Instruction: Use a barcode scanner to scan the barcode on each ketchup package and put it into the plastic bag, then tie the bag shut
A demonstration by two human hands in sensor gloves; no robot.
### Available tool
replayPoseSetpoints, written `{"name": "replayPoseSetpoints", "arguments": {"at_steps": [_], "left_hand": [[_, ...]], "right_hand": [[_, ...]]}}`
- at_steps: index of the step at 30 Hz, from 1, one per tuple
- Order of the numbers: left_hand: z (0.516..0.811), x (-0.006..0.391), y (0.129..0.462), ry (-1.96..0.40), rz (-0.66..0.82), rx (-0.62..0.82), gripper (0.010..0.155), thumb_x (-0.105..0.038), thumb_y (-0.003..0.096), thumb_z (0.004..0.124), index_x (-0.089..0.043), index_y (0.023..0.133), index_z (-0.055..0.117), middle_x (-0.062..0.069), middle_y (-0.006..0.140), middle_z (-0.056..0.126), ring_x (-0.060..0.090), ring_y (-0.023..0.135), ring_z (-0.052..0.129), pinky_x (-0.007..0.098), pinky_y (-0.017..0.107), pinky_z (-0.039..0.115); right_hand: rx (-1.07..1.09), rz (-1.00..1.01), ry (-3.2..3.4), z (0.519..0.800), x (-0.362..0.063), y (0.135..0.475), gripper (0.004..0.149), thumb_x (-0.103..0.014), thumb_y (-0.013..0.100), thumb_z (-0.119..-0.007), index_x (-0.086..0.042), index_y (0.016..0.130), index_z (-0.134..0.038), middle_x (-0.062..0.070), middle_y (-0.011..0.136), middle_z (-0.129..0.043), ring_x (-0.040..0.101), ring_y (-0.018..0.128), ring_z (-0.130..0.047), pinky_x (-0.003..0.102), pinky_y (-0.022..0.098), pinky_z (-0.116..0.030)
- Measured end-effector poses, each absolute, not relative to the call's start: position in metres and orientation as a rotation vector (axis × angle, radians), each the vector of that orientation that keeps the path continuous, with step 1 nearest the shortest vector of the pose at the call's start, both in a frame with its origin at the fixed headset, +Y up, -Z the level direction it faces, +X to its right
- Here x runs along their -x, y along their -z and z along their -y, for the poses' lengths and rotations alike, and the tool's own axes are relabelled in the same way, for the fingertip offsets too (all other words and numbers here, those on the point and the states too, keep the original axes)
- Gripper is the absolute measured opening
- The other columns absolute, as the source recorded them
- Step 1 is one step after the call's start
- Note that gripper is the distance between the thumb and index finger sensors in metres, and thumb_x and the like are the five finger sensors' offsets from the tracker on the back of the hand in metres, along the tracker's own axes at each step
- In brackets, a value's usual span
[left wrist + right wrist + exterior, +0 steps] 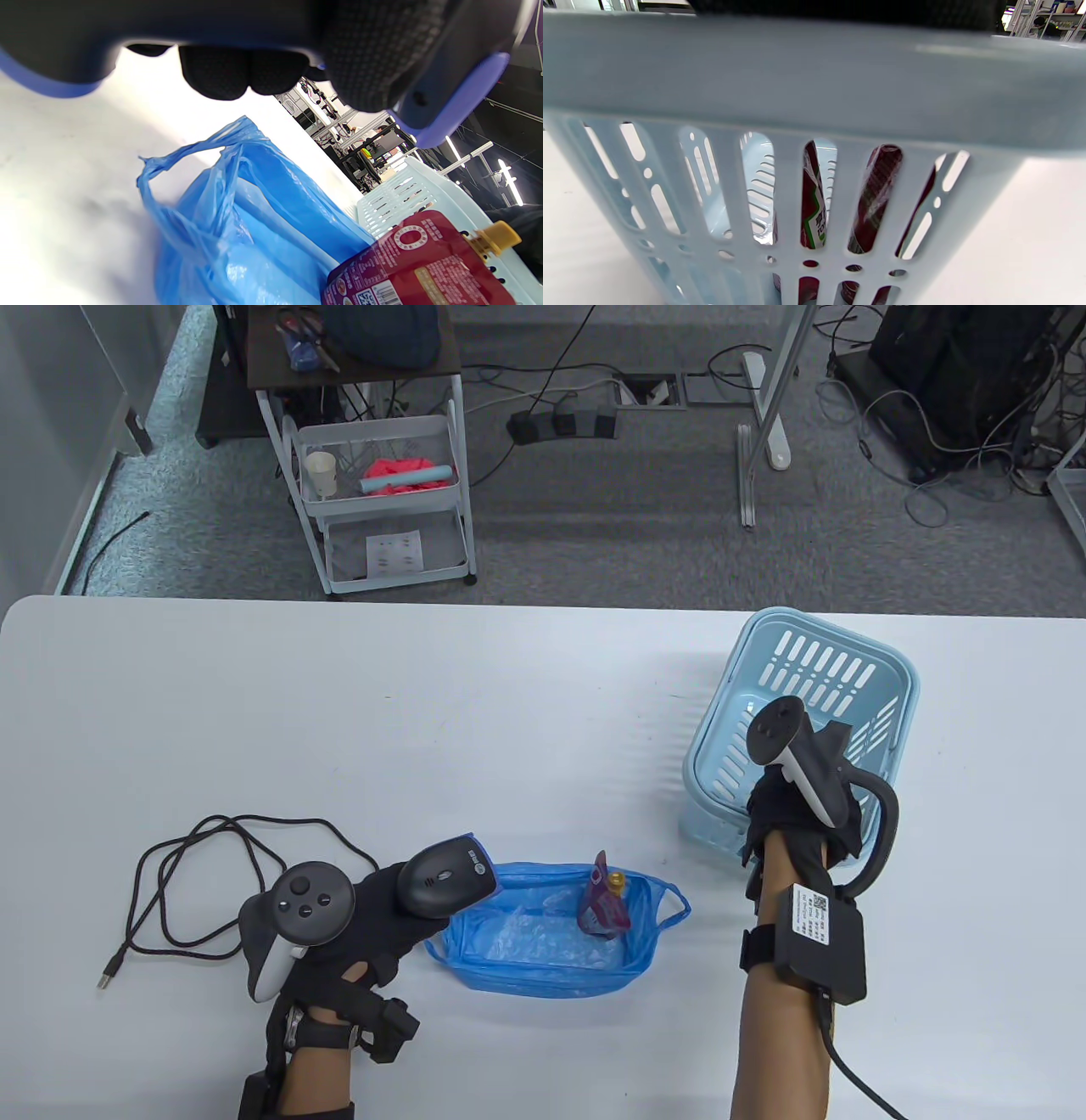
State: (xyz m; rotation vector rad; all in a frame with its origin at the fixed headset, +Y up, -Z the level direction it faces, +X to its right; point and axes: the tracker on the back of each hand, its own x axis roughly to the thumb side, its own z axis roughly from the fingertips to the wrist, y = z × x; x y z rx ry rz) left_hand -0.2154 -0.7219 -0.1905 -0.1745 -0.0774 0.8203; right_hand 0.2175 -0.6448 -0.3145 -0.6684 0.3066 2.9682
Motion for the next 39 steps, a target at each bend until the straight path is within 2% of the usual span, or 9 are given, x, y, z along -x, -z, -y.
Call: {"name": "replayPoseSetpoints", "arguments": {"at_steps": [8, 26, 33, 39], "left_hand": [[0.723, 0.211, 0.191, -0.788, 0.082, 0.182, 0.049, -0.047, 0.0423, 0.09, -0.03, 0.088, 0.083, -0.004, 0.085, 0.09, 0.029, 0.073, 0.096, 0.05, 0.062, 0.077], [0.724, 0.214, 0.19, -0.799, 0.073, 0.181, 0.049, -0.047, 0.0421, 0.091, -0.03, 0.088, 0.084, -0.004, 0.085, 0.09, 0.029, 0.073, 0.096, 0.051, 0.062, 0.077], [0.725, 0.212, 0.191, -0.784, 0.071, 0.189, 0.049, -0.047, 0.0424, 0.09, -0.03, 0.088, 0.083, -0.004, 0.085, 0.089, 0.029, 0.073, 0.096, 0.05, 0.062, 0.077], [0.726, 0.21, 0.191, -0.772, 0.078, 0.191, 0.049, -0.047, 0.0422, 0.09, -0.03, 0.088, 0.083, -0.004, 0.085, 0.089, 0.029, 0.074, 0.096, 0.05, 0.062, 0.077]], "right_hand": [[0.594, -0.215, -2.953, 0.621, -0.215, 0.308, 0.042, -0.018, 0.049, -0.083, -0.013, 0.091, -0.08, 0.019, 0.084, -0.086, 0.031, 0.06, -0.093, 0.045, 0.042, -0.082], [0.315, 0.171, -2.942, 0.528, -0.201, 0.262, 0.043, -0.018, 0.05, -0.081, -0.012, 0.092, -0.078, 0.02, 0.084, -0.085, 0.032, 0.061, -0.092, 0.046, 0.044, -0.08], [0.088, 0.297, -2.964, 0.505, -0.17, 0.242, 0.043, -0.019, 0.05, -0.081, -0.012, 0.092, -0.078, 0.021, 0.083, -0.085, 0.031, 0.061, -0.092, 0.046, 0.043, -0.08], [-0.129, 0.311, -2.974, 0.499, -0.131, 0.231, 0.043, -0.019, 0.05, -0.08, -0.012, 0.092, -0.077, 0.02, 0.083, -0.085, 0.031, 0.061, -0.092, 0.046, 0.043, -0.08]]}}
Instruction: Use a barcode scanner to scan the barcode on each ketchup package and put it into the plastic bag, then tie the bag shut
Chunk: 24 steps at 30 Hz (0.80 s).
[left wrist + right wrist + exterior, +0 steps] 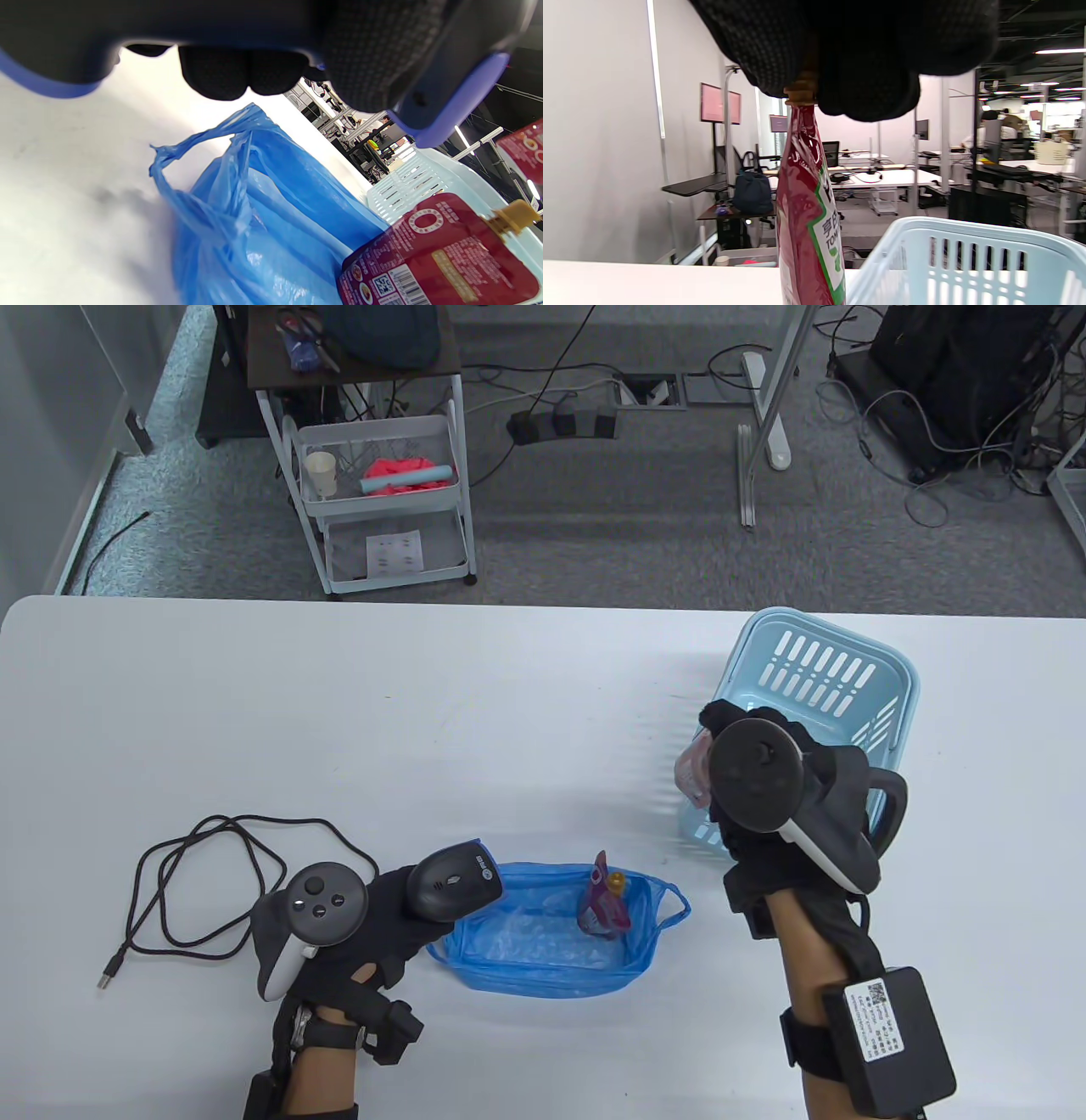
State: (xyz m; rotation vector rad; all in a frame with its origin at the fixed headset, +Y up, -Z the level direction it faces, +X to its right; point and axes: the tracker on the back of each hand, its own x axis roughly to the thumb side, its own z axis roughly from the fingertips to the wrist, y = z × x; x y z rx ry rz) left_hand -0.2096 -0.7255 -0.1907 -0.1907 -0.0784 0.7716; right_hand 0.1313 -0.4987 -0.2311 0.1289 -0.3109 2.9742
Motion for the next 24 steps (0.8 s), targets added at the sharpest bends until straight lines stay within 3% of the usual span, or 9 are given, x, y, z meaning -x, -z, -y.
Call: {"name": "replayPoseSetpoints", "arguments": {"at_steps": [12, 24], "left_hand": [[0.723, 0.208, 0.19, -0.81, 0.106, 0.181, 0.049, -0.048, 0.0423, 0.09, -0.03, 0.088, 0.083, -0.004, 0.085, 0.089, 0.029, 0.074, 0.096, 0.05, 0.062, 0.077], [0.719, 0.204, 0.188, -0.898, 0.165, 0.174, 0.048, -0.048, 0.0425, 0.09, -0.031, 0.087, 0.083, -0.005, 0.086, 0.089, 0.029, 0.075, 0.096, 0.05, 0.063, 0.076]], "right_hand": [[-0.472, 0.146, -2.945, 0.529, -0.057, 0.224, 0.043, -0.019, 0.051, -0.08, -0.012, 0.093, -0.077, 0.02, 0.084, -0.085, 0.031, 0.061, -0.092, 0.045, 0.043, -0.08], [-0.546, -0.016, -2.948, 0.568, -0.022, 0.23, 0.043, -0.019, 0.051, -0.08, -0.013, 0.093, -0.077, 0.02, 0.084, -0.085, 0.031, 0.061, -0.092, 0.045, 0.044, -0.08]]}}
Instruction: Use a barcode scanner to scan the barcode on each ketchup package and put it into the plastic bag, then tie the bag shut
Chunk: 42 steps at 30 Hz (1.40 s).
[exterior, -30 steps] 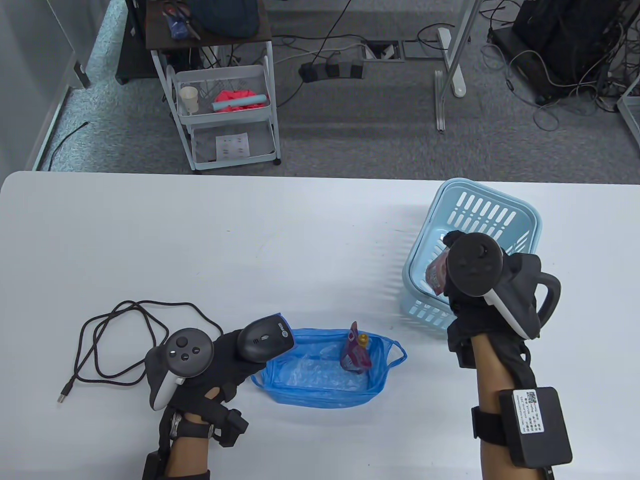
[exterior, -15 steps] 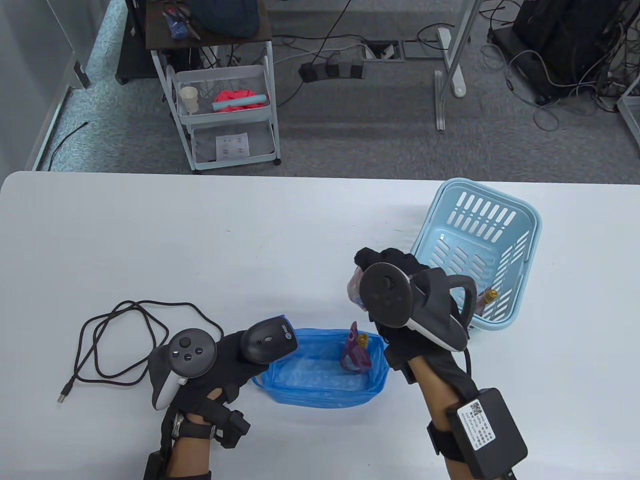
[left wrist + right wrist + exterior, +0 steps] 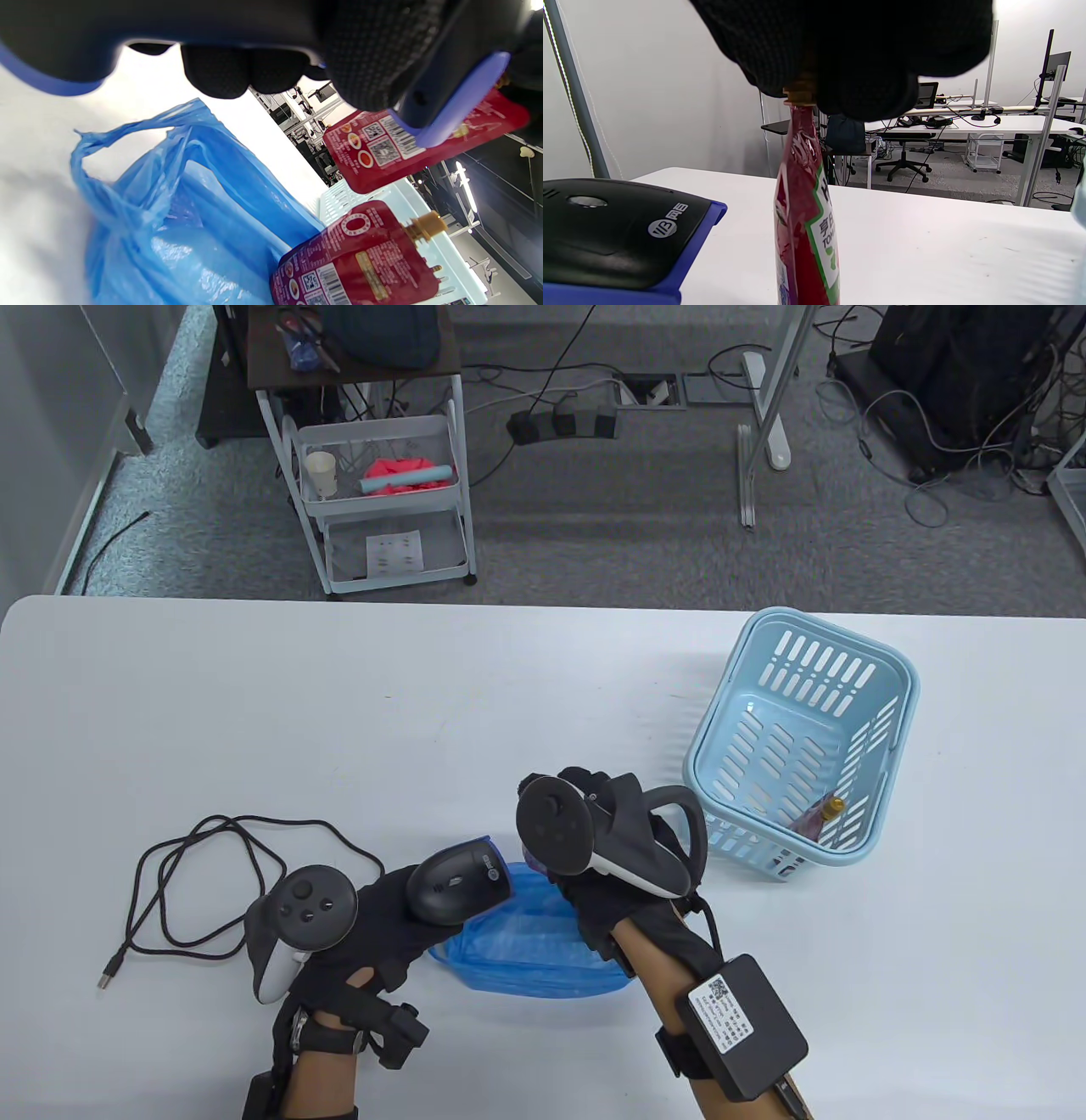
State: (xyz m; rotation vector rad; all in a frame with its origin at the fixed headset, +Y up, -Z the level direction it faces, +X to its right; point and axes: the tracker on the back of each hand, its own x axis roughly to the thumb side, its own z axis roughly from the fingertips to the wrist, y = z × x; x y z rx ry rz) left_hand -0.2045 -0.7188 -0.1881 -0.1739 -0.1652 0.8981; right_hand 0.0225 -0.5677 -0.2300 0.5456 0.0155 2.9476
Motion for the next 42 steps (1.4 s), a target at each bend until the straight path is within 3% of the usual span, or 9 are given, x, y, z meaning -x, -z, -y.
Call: {"name": "replayPoseSetpoints", "arguments": {"at_steps": [20, 42], "left_hand": [[0.729, 0.195, 0.191, -0.801, 0.16, 0.223, 0.047, -0.048, 0.0426, 0.09, -0.031, 0.086, 0.084, -0.006, 0.085, 0.089, 0.028, 0.075, 0.096, 0.05, 0.062, 0.076], [0.724, 0.208, 0.19, -0.818, 0.114, 0.163, 0.048, -0.048, 0.0423, 0.09, -0.03, 0.087, 0.084, -0.004, 0.084, 0.09, 0.029, 0.074, 0.096, 0.05, 0.061, 0.077]], "right_hand": [[-0.559, -0.095, -2.974, 0.587, -0.008, 0.235, 0.042, -0.02, 0.051, -0.08, -0.013, 0.093, -0.077, 0.02, 0.082, -0.085, 0.031, 0.06, -0.092, 0.045, 0.042, -0.081], [-0.556, -0.108, -2.954, 0.586, -0.014, 0.226, 0.044, -0.021, 0.05, -0.081, -0.011, 0.092, -0.077, 0.021, 0.08, -0.087, 0.031, 0.057, -0.093, 0.044, 0.039, -0.082]]}}
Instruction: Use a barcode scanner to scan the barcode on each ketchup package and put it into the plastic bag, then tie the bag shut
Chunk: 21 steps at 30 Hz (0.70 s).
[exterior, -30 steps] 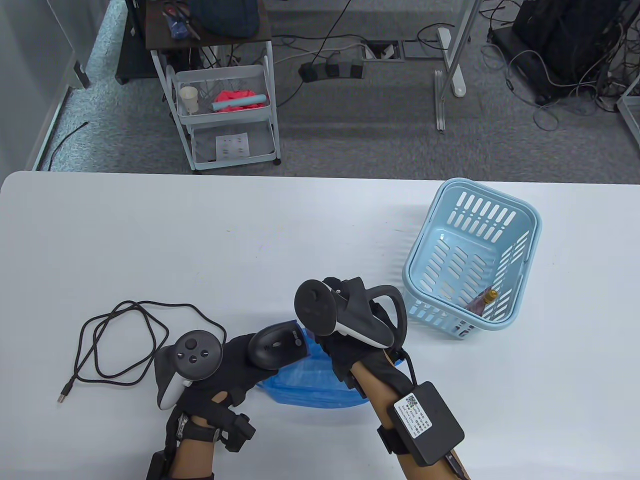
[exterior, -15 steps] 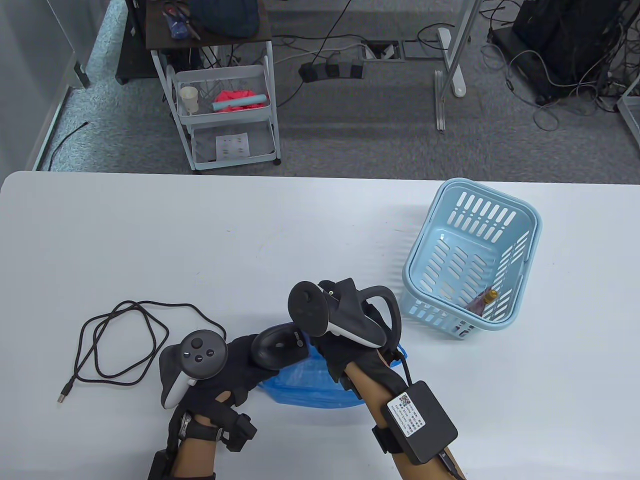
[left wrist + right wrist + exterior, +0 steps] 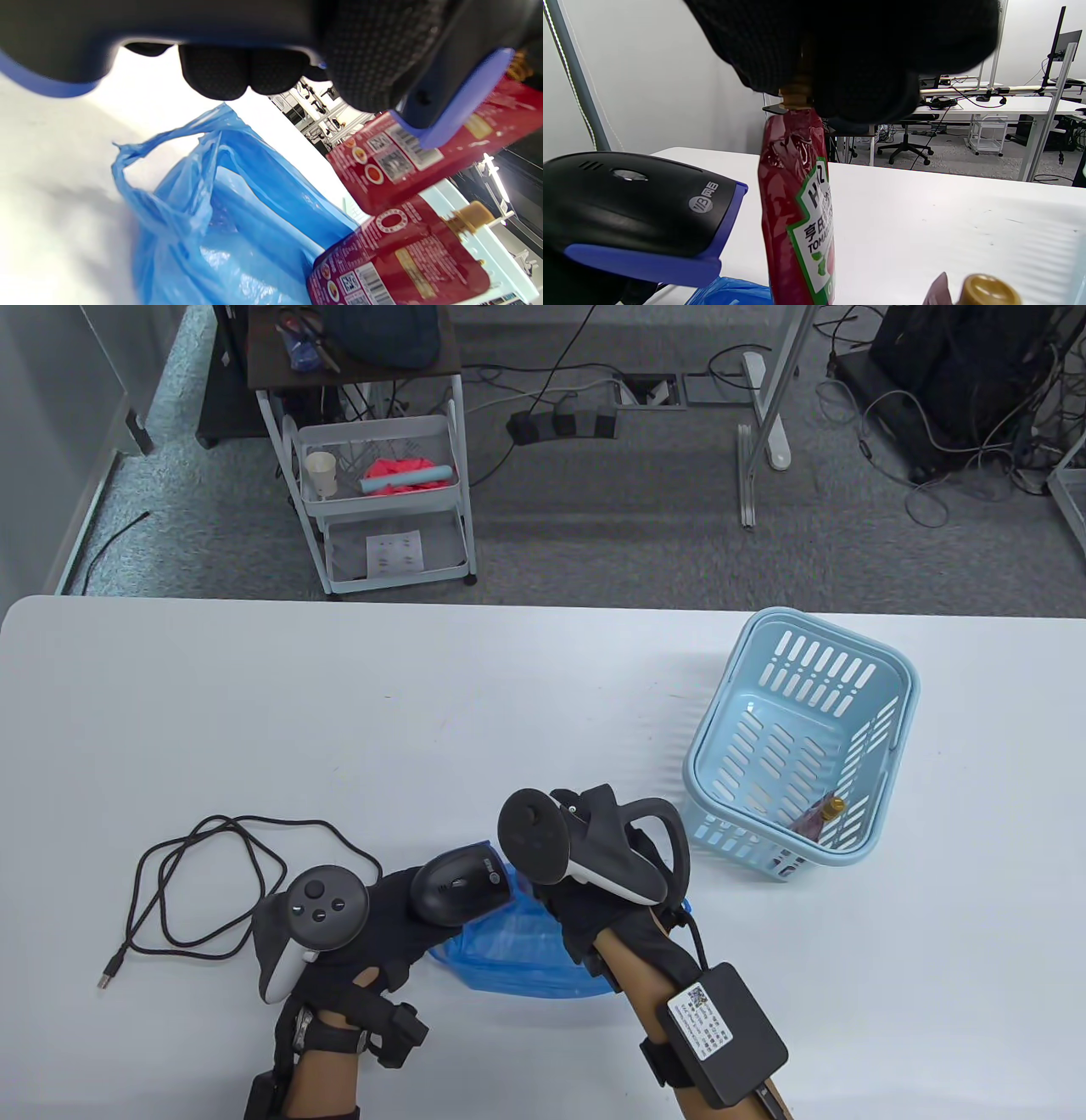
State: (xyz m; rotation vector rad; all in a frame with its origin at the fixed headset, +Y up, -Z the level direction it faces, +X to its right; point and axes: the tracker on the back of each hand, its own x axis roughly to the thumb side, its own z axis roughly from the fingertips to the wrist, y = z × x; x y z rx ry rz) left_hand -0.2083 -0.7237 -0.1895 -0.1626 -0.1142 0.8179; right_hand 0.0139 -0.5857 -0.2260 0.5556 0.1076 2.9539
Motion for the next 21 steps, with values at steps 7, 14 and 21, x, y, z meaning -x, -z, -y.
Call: {"name": "replayPoseSetpoints", "arguments": {"at_steps": [7, 14, 21], "left_hand": [[0.724, 0.216, 0.19, -0.826, 0.083, 0.147, 0.048, -0.047, 0.0422, 0.09, -0.03, 0.086, 0.084, -0.004, 0.084, 0.09, 0.029, 0.073, 0.096, 0.05, 0.061, 0.077], [0.726, 0.222, 0.19, -0.81, 0.056, 0.144, 0.048, -0.048, 0.0421, 0.091, -0.03, 0.086, 0.084, -0.004, 0.084, 0.09, 0.029, 0.073, 0.096, 0.05, 0.061, 0.077], [0.725, 0.222, 0.19, -0.802, 0.051, 0.143, 0.048, -0.047, 0.042, 0.091, -0.03, 0.086, 0.084, -0.004, 0.084, 0.09, 0.03, 0.073, 0.097, 0.05, 0.061, 0.077]], "right_hand": [[-0.606, -0.117, -2.946, 0.589, -0.02, 0.213, 0.044, -0.021, 0.05, -0.081, -0.011, 0.092, -0.077, 0.021, 0.08, -0.088, 0.03, 0.056, -0.094, 0.043, 0.038, -0.082], [-0.681, -0.168, -2.972, 0.602, -0.017, 0.202, 0.043, -0.021, 0.05, -0.082, -0.012, 0.091, -0.077, 0.02, 0.079, -0.088, 0.03, 0.054, -0.094, 0.042, 0.036, -0.082], [-0.742, -0.255, -3.057, 0.625, -0.009, 0.201, 0.043, -0.022, 0.048, -0.085, -0.012, 0.09, -0.079, 0.019, 0.077, -0.091, 0.027, 0.047, -0.094, 0.038, 0.031, -0.082]]}}
